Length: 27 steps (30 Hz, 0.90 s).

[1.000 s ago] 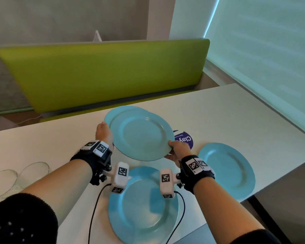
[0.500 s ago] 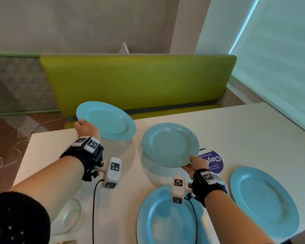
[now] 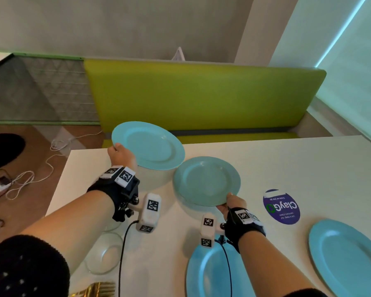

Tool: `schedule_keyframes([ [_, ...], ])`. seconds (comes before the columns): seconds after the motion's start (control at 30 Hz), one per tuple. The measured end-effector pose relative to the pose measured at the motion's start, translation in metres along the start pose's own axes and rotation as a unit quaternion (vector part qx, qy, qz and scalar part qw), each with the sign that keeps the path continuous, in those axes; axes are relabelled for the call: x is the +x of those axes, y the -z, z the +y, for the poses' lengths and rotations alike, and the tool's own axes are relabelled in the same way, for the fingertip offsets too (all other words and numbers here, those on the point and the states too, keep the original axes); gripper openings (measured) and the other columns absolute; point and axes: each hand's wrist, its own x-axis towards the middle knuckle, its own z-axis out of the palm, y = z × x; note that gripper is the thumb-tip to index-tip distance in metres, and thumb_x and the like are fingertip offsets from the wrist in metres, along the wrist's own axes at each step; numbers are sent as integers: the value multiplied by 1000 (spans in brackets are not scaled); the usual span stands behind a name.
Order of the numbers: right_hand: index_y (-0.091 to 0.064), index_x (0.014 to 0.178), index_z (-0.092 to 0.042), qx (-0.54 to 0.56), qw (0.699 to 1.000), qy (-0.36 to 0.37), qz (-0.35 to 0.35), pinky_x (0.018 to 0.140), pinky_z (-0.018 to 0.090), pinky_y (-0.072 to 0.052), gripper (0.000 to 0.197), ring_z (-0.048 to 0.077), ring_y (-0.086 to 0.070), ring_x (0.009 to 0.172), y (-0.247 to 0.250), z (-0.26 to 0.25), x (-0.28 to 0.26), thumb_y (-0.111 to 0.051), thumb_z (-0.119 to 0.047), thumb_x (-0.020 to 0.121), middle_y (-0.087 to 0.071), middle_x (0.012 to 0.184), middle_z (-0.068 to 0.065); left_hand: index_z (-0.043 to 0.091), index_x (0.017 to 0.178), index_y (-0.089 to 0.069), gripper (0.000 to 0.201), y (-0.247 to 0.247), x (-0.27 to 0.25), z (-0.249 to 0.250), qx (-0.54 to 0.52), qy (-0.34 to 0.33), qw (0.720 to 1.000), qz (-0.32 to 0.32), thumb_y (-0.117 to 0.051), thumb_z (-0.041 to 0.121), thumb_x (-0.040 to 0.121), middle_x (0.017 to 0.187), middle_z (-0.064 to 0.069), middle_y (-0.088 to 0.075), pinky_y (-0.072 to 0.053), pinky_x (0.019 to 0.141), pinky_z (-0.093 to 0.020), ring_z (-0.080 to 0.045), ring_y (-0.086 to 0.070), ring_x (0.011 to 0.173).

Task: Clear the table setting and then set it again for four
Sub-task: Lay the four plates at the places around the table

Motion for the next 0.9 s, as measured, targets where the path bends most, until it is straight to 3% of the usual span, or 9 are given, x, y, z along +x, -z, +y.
schedule_keyframes([
  [0.17,-52,121,4,20,998,-48,43,80,48,-56,47,43,-62,102,-7,-1,-4,-55,-34,94,-60,115,27,5,133,-40,43,4,8,-3,-18,30,999,-4,-26,30,101,133,-19,-51,-45,99,-51,-36,-54,117],
  [0.33,-52,123,3,25,998,-44,39,76,46,-56,53,41,-61,98,-15,-5,-6,-65,-35,87,-58,110,23,6,132,-42,42,9,7,2,-36,34,999,-6,-27,30,101,132,-18,-52,-46,98,-51,-35,-54,116],
  [0.57,-55,119,3,29,999,-15,29,89,44,-54,54,35,-61,84,-24,-7,-7,-70,-33,82,-60,83,17,10,129,-44,40,15,5,7,-69,37,997,-9,-29,32,99,126,-16,-55,-47,96,-51,-35,-56,112],
  [0.8,-53,121,-4,70,997,-18,7,95,46,-50,52,35,-59,91,-32,-5,-7,-71,-31,81,-59,97,15,14,130,-44,41,23,6,5,-85,35,996,-9,-29,35,98,127,-15,-56,-49,95,-52,-35,-58,111],
  [0.9,-53,117,-7,62,998,-25,2,94,46,-51,49,35,-60,90,-35,-5,-9,-72,-33,79,-60,88,13,14,127,-46,41,24,9,2,-86,34,996,-9,-30,36,97,125,-15,-58,-50,93,-53,-36,-59,109],
])
